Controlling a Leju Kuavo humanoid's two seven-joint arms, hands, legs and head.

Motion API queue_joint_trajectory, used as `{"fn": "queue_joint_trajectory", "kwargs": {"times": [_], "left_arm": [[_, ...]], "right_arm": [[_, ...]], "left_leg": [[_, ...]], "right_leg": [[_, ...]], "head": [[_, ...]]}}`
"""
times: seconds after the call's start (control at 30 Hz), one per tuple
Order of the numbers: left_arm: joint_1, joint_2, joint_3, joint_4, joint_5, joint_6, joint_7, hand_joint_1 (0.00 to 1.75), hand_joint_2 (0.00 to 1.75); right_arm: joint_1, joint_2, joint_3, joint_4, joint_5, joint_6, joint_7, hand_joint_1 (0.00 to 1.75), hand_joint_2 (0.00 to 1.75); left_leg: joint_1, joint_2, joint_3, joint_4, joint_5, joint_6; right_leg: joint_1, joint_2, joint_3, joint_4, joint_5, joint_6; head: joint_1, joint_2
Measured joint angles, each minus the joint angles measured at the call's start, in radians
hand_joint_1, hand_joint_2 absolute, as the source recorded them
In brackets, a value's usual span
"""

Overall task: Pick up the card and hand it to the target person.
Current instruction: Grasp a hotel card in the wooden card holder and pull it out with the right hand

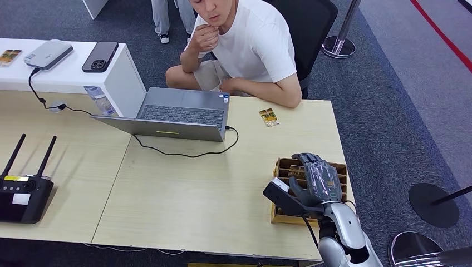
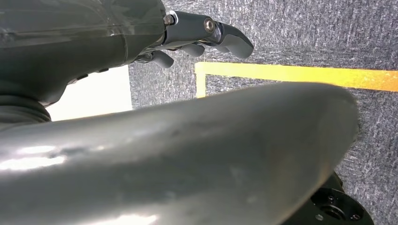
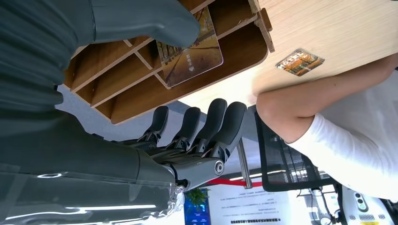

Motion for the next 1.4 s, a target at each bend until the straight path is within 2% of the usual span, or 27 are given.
{"fn": "queue_joint_trajectory", "kwargs": {"times": [1.4], "left_arm": [[0.001, 0.000, 0.000, 0.000, 0.000, -0.002, -0.004, 0.00, 0.00]], "right_arm": [[-0.003, 0.000, 0.000, 0.039, 0.003, 0.019, 0.010, 0.79, 1.75]], "left_leg": [[0.000, 0.000, 0.000, 0.000, 0.000, 0.000]], "right_leg": [[0.000, 0.000, 0.000, 0.000, 0.000, 0.000]], "head": [[0.000, 0.000]]}}
